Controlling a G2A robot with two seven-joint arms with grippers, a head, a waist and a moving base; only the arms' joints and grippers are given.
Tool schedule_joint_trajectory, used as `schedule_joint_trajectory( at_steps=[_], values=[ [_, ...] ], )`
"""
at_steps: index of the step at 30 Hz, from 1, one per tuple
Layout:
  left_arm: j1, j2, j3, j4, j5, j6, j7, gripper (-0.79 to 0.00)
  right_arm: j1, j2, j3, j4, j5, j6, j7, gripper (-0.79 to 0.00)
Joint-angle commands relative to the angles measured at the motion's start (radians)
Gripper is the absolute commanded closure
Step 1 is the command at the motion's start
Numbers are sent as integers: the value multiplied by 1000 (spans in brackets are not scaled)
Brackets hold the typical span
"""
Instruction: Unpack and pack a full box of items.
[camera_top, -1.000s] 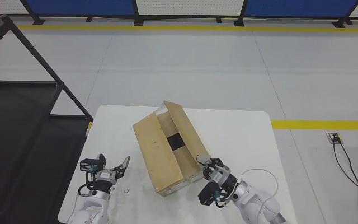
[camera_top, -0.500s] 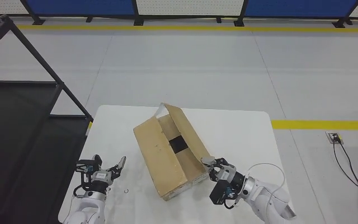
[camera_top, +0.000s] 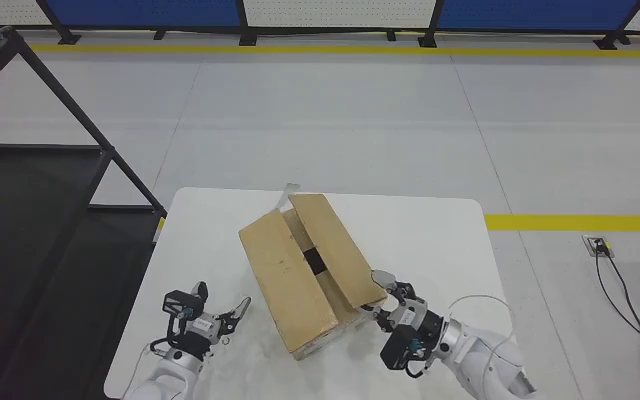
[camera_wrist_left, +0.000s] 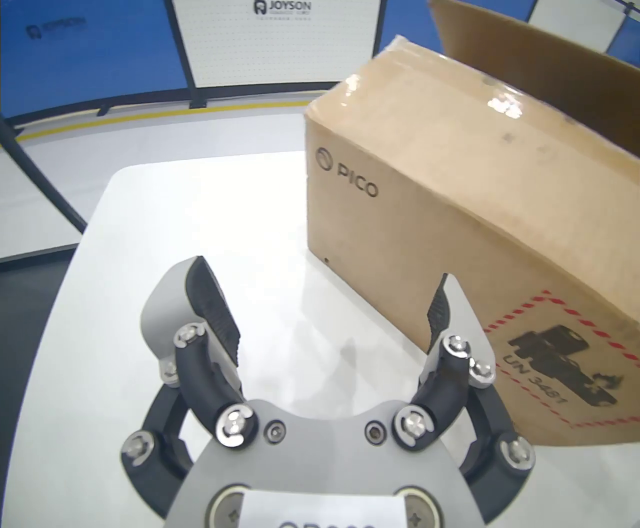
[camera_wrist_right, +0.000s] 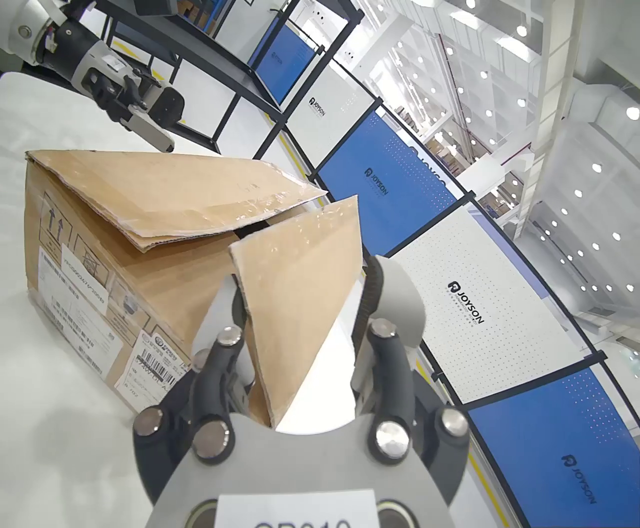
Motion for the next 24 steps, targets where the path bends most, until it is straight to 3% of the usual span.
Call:
schedule_joint_trajectory(
  at_steps=[1,5,10,24],
  values=[
    [11,5,-1,-4,24,-66,6,-785,-15,3,7,-19,13,3,-29,-785],
    [35,17,-11,-13,67,-189,25,-785,-51,12,32,-66,10,14,-75,-785],
    [45,27,-7,-18,105,-280,27,-785,-99,22,59,-130,9,23,-115,-785],
    [3,15,122,-3,167,-178,20,-785,-175,40,97,-169,19,56,-167,-785]
  ],
)
